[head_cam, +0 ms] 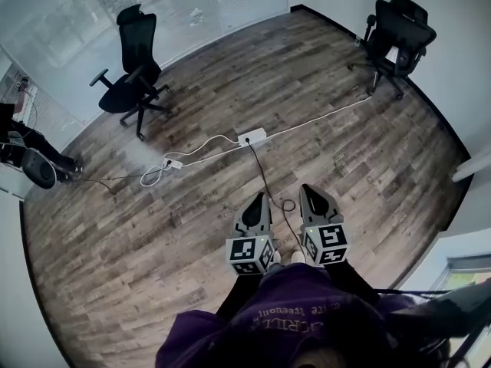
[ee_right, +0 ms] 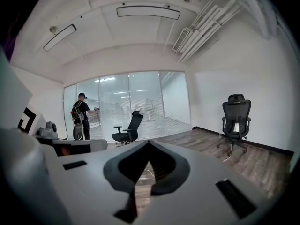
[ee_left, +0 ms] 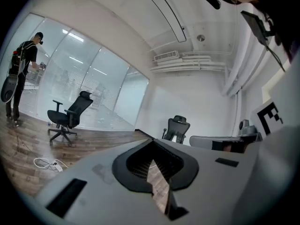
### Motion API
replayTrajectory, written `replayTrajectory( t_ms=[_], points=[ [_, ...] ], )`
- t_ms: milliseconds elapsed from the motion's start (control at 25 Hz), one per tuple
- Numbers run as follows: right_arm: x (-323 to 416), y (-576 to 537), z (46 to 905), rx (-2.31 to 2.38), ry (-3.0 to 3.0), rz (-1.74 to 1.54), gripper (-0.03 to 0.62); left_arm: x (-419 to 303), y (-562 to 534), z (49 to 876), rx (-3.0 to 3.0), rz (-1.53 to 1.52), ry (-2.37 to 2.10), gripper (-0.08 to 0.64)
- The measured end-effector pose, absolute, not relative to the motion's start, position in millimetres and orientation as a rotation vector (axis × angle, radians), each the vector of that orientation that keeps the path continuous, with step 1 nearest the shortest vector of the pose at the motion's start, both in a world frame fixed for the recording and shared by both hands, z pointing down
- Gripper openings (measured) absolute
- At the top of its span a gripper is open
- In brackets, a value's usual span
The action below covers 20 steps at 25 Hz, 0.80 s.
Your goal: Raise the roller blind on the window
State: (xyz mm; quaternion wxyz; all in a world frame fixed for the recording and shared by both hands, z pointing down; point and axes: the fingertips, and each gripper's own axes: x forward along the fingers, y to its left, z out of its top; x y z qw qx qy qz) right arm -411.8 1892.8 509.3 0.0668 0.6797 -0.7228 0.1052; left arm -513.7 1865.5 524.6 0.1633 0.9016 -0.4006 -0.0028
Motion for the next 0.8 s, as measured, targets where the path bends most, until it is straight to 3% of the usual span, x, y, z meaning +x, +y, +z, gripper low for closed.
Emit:
replayTrajectory(
  t_ms=[800],
  points=[
    [-405,1839,526,2.092,-2.173,0.319,-0.002,-523,1811,559,2.509,0.016,-1.171,0.000]
  ],
)
